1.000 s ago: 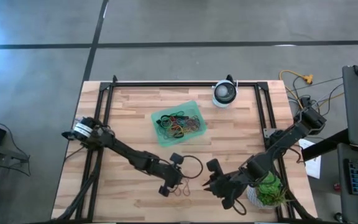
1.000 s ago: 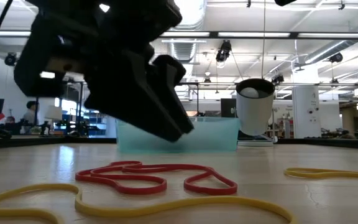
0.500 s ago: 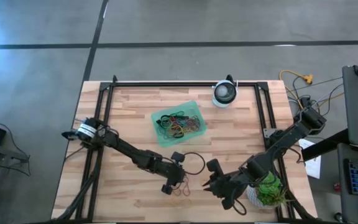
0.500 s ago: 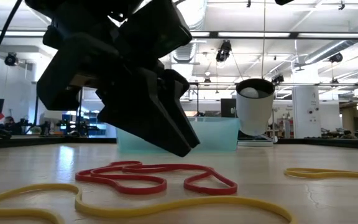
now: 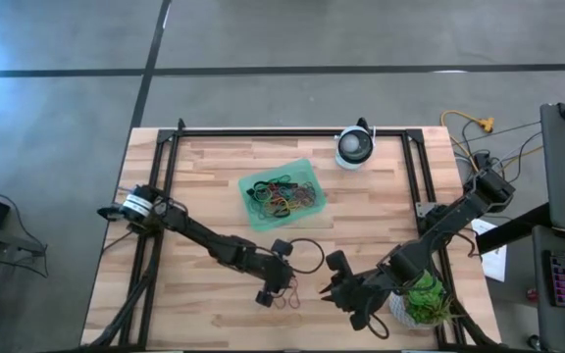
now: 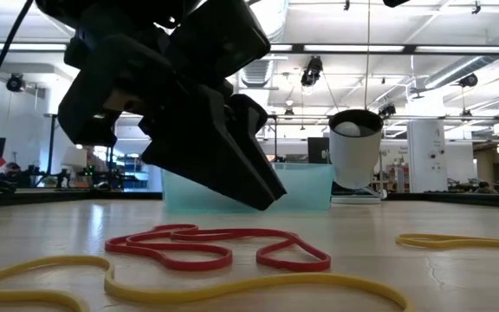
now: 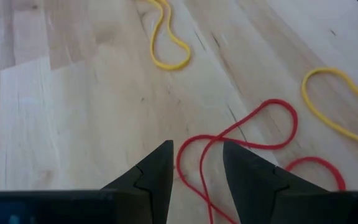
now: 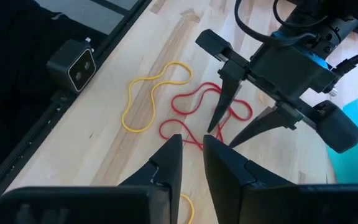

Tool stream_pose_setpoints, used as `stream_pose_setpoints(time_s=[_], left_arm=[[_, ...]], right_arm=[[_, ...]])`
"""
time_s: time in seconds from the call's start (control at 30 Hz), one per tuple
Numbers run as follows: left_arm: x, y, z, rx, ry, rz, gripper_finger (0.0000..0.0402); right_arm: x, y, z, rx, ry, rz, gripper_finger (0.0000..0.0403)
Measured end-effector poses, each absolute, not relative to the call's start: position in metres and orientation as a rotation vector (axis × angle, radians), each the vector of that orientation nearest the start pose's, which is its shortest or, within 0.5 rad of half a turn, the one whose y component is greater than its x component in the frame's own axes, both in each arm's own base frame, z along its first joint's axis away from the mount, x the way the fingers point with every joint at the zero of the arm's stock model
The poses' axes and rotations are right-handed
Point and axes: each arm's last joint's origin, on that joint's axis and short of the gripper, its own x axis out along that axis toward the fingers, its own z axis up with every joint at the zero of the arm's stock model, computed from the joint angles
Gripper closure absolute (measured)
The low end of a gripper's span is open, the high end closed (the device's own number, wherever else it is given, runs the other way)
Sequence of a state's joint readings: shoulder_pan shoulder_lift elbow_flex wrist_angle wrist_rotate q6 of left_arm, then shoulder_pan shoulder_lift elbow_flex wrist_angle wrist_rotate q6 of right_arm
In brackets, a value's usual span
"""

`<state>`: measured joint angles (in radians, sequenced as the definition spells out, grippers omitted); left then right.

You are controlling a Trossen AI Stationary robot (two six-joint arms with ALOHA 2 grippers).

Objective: Pick and place rubber bands into bin
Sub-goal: Put the red rubber band into the green bin

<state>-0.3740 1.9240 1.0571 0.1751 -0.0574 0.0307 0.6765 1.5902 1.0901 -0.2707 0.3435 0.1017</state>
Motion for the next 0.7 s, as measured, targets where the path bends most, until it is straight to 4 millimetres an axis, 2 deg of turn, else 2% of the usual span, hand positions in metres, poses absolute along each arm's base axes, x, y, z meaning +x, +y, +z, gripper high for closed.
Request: stream_pose_setpoints(time_s=[0.1,0.27,0.7], left_arm=[[0.363,-0.141,0.140,0.179,0.678,-0.315,0.0277],[0.367,-0.140,0.124,0.175,0.716,-0.332,0.0277],[0.372,-0.137,0.123,0.148,0.722,-0.374,0.0277]], right_arm=[[0.269,0.203,0.236,-0.281,0.689,0.281,0.0342],[0.269,0.204,0.237,-0.280,0.687,0.281,0.0343],[0.269,0.204,0.236,-0.284,0.684,0.284,0.0344]])
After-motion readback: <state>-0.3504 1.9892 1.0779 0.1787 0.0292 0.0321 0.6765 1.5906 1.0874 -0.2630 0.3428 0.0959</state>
